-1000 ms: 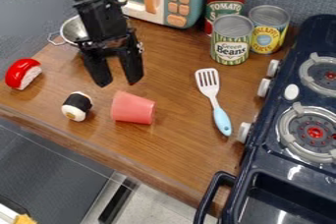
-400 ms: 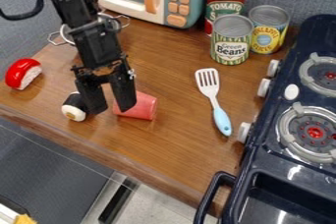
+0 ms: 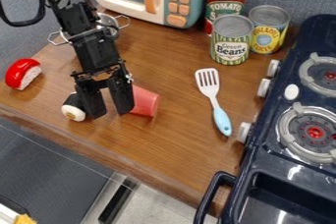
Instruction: Put the red cup upright
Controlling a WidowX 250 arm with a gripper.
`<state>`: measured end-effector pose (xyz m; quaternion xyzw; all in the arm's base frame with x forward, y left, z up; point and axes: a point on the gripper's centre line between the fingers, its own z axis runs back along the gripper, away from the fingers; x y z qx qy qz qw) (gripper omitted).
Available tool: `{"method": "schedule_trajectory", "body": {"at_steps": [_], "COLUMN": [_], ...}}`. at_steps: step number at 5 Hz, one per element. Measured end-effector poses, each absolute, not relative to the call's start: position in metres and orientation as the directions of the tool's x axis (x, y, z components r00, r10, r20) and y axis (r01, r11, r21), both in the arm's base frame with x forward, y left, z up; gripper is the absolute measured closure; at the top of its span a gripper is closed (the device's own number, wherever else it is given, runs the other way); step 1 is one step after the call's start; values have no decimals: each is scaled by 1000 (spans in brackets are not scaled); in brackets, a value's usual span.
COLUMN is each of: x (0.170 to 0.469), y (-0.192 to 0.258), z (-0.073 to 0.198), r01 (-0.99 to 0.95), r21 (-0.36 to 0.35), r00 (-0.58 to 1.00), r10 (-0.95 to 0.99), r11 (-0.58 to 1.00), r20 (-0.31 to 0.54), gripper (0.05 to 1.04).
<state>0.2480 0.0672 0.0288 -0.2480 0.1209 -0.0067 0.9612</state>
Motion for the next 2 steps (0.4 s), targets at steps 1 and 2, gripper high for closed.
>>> {"method": "schedule_trajectory", "body": {"at_steps": [1, 2], "x": [252, 259], "y": [68, 67], "z": [33, 38], "r01": [-43, -29], "r21": [-486, -511], "r00": [974, 979], "r10": [-72, -78], "r11": [873, 859], "r20": [-216, -187], "gripper": [84, 84]}}
